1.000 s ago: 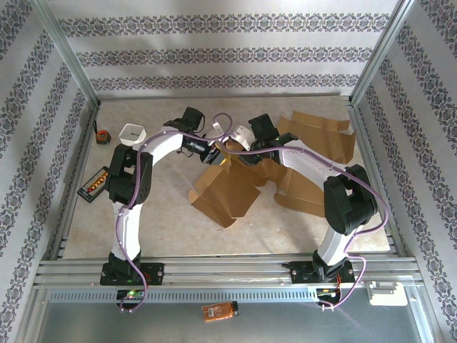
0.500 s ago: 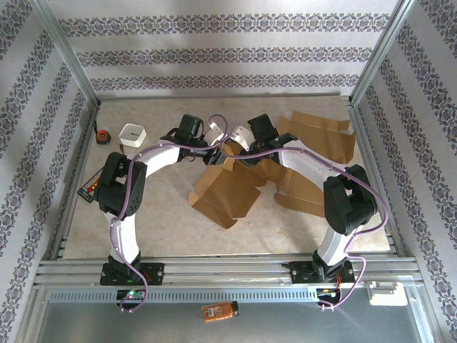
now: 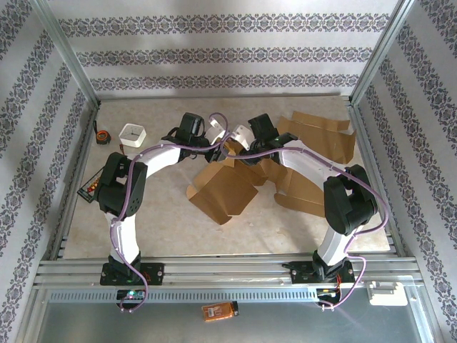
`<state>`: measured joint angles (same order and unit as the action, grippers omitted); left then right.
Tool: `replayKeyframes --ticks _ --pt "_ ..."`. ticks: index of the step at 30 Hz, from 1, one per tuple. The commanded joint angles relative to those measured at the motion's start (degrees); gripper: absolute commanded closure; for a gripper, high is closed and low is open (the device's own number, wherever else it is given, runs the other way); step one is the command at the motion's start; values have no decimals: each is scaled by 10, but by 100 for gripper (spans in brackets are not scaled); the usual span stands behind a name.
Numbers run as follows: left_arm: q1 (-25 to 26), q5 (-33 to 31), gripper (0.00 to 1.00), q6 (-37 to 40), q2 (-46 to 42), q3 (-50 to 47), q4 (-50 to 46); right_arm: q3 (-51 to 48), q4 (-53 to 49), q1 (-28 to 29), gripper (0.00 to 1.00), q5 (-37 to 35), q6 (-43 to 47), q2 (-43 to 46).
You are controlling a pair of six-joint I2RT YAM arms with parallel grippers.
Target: Fold the paper box
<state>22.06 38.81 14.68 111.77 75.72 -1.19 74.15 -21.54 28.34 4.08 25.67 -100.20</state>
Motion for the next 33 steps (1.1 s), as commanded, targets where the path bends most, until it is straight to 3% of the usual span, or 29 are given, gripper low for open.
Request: replayKeyframes --ticks 1,5,9,16,22,24,27,30,33 --pt "28 21 65 -1 1 4 57 9 -10 8 50 37 -10 10" --pt "39 12 65 4 5 1 56 10 -4 2 50 46 -19 13" --pt "49 -17 74 9 13 22 40 14 -7 3 50 48 -19 10" --pt "71 -52 79 -23 31 43 72 16 -3 3 50 59 -31 6" --pt "85 -130 96 -73 38 47 92 13 -3 3 50 58 -33 8" --pt "97 -187 100 -77 41 52 79 12 -1 2 50 58 -36 10" --pt "110 -235 97 -82 52 61 69 12 1 2 50 60 -38 9" --pt "111 -208 74 -92 68 72 70 11 1 2 50 62 -38 9" --pt "111 -192 73 -91 81 82 69 9 0 2 50 62 -35 11"
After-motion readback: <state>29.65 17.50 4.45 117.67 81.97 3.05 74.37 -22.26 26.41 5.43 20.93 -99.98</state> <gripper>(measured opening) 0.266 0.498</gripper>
